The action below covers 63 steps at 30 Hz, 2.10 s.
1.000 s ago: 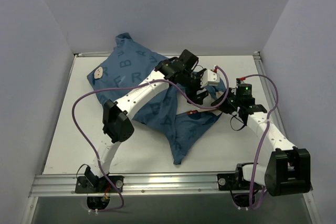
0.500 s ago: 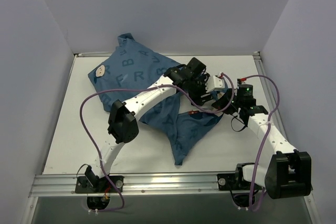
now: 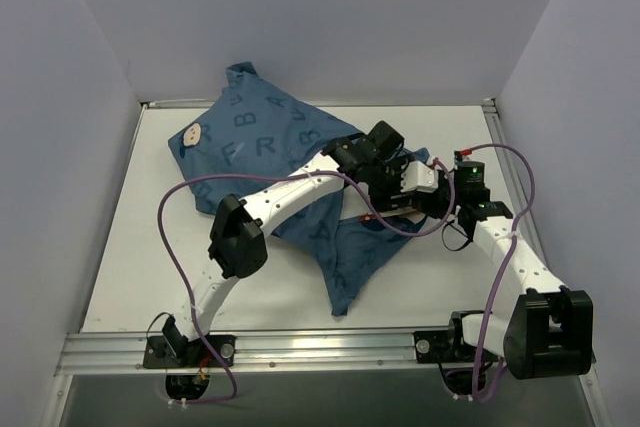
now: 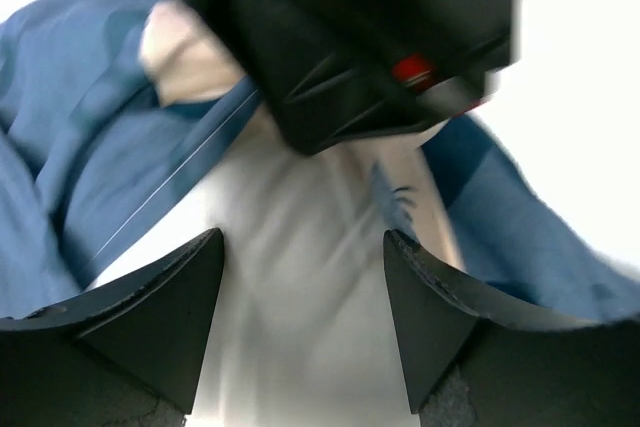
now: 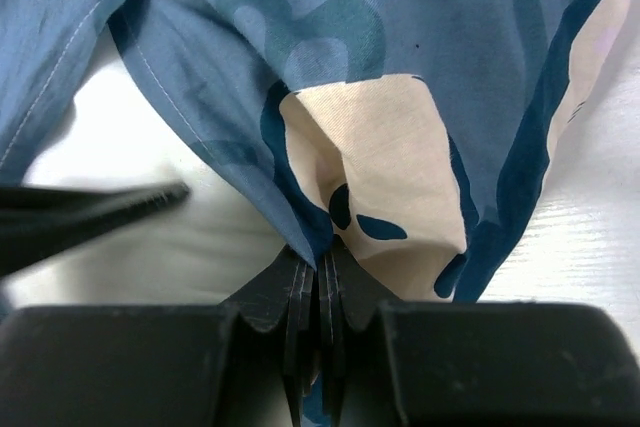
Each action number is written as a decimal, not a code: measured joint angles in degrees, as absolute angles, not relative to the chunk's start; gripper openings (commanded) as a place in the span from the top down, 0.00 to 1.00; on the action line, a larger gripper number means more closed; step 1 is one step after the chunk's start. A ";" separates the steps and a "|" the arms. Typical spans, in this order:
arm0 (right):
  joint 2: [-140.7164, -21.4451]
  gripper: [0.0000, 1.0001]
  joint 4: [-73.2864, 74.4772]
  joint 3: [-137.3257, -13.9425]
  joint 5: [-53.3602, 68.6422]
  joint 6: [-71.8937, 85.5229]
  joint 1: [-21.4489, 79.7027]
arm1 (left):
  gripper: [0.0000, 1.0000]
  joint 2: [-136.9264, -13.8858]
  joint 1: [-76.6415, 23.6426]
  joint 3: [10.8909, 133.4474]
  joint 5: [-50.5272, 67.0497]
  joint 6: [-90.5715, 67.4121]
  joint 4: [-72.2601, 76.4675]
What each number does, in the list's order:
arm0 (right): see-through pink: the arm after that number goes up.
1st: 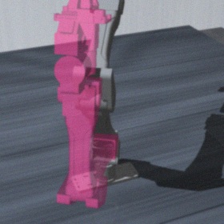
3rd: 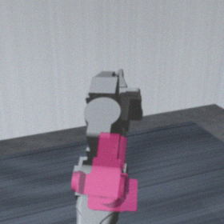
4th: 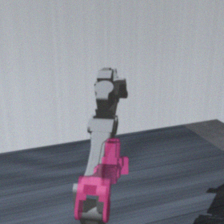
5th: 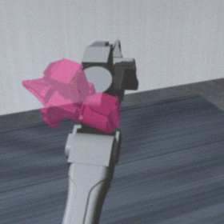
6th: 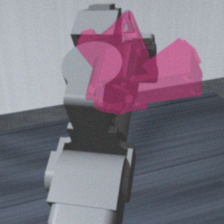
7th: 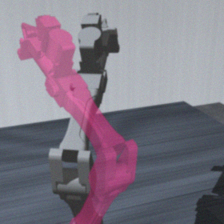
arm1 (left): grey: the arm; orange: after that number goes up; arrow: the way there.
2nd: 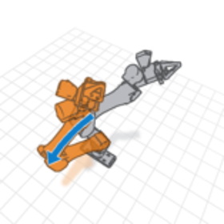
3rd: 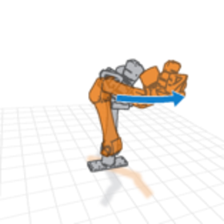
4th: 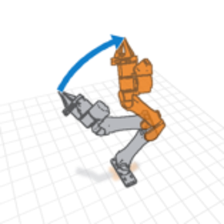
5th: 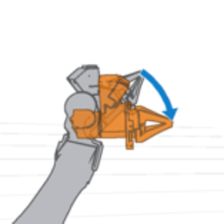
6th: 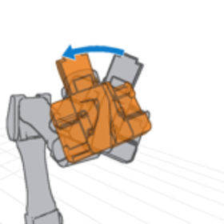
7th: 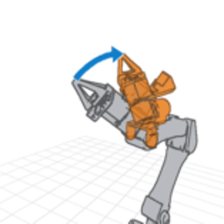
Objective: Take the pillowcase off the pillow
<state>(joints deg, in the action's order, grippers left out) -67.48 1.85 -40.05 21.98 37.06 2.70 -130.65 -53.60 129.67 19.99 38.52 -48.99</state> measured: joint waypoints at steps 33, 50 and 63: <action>-66.92 1.00 1.32 -39.40 25.41 36.34 -2.13 | 0.98 -131.09 -54.81 123.42 4.32 40.10 -41.87; -83.57 1.00 2.17 -51.29 30.15 38.35 -6.79 | 0.98 -104.22 -53.56 85.80 4.67 47.55 -24.27; -97.23 1.00 3.64 -61.87 31.73 40.10 -7.60 | 0.98 -102.50 -52.80 85.30 5.21 46.94 -24.38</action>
<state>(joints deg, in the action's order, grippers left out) -97.23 3.64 -61.87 31.73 40.10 -7.60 -102.50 -52.80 85.30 5.21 46.94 -24.38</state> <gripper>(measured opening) 0.039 0.056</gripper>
